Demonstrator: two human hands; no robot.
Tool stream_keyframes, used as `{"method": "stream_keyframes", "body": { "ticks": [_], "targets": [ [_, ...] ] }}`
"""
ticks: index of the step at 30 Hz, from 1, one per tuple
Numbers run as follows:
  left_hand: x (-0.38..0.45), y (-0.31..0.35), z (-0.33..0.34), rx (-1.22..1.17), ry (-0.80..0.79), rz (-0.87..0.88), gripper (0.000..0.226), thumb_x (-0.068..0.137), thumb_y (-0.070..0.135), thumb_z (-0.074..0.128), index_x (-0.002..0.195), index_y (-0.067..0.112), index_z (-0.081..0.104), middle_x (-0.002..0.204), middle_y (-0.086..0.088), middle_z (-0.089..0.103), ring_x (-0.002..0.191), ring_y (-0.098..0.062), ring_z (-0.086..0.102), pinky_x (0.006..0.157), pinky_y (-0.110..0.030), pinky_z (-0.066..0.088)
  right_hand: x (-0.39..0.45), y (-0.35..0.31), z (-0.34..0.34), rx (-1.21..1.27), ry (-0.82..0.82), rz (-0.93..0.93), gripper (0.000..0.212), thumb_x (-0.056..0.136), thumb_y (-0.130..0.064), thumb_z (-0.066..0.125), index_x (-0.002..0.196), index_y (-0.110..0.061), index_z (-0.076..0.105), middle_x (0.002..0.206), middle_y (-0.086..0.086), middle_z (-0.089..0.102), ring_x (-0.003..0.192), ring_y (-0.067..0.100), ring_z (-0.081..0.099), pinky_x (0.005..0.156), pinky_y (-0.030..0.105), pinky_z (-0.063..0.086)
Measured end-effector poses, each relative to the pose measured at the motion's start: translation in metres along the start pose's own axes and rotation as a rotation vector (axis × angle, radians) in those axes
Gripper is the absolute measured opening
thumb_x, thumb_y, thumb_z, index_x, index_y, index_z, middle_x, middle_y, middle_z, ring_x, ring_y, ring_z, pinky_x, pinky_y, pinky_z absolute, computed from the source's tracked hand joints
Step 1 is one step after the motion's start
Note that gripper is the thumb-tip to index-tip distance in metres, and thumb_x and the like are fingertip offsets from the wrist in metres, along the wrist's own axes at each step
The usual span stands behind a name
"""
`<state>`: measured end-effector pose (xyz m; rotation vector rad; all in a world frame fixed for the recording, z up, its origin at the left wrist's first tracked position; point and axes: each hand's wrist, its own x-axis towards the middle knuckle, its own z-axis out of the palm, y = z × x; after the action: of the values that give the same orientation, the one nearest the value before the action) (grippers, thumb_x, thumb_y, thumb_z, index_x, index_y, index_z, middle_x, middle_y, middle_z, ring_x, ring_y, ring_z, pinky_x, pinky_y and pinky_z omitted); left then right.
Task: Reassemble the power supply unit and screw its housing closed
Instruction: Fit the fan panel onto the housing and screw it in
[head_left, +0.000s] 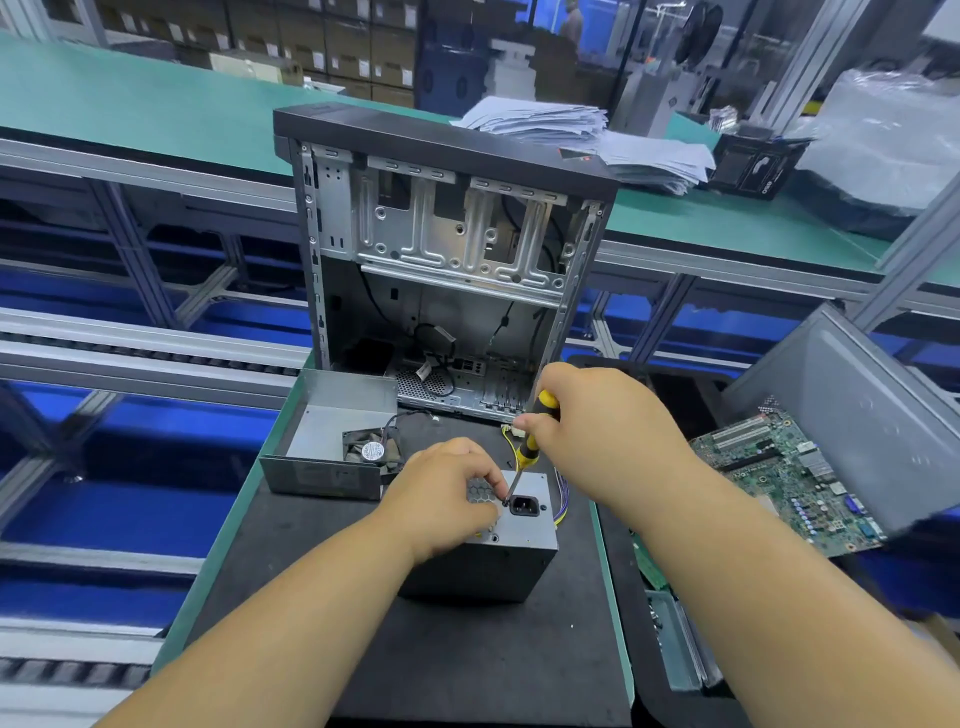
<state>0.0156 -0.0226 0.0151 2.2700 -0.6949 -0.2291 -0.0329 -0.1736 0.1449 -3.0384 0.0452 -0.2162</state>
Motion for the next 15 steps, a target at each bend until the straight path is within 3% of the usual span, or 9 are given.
{"method": "stream_keyframes", "body": {
  "ticks": [6,9,12,15],
  "targets": [
    [0.000,0.002,-0.001,-0.006,-0.015,-0.004,0.018,0.075,0.028,0.071,0.079,0.043,0.064,0.108,0.021,0.055,0.111,-0.007,0.049,0.100,-0.035,0.038,-0.002,-0.009,0.006,0.015,0.067,0.024,0.033,0.096,-0.046,0.055,0.083,-0.022,0.037,0.065,-0.007,0.040,0.057,0.005,0.032,0.046,0.026,0.020],
    [-0.001,0.003,-0.001,-0.009,-0.017,-0.004,0.020,0.076,0.029,0.072,0.081,0.045,0.062,0.109,0.021,0.054,0.111,-0.008,0.049,0.099,-0.036,0.038,-0.002,-0.008,0.007,0.062,0.083,0.002,0.030,0.096,-0.045,0.056,0.085,-0.022,0.041,0.066,-0.008,0.042,0.060,0.011,0.040,0.047,0.026,0.022],
    [0.000,0.001,-0.002,-0.023,-0.017,0.014,0.023,0.075,0.028,0.073,0.088,0.043,0.063,0.108,0.021,0.055,0.111,-0.009,0.050,0.099,-0.036,0.039,-0.005,-0.002,0.009,0.149,0.077,-0.028,0.025,0.095,-0.043,0.056,0.087,-0.020,0.047,0.069,-0.005,0.051,0.070,0.020,0.052,0.053,0.029,0.035],
    [0.001,-0.002,-0.004,-0.054,-0.026,0.034,0.029,0.075,0.025,0.075,0.099,0.037,0.065,0.108,0.018,0.057,0.110,-0.008,0.052,0.099,-0.036,0.042,-0.010,0.012,0.010,0.264,0.154,0.004,0.022,0.092,-0.043,0.058,0.081,-0.026,0.051,0.065,-0.007,0.059,0.065,0.011,0.054,0.054,0.028,0.039]
  ]
}}
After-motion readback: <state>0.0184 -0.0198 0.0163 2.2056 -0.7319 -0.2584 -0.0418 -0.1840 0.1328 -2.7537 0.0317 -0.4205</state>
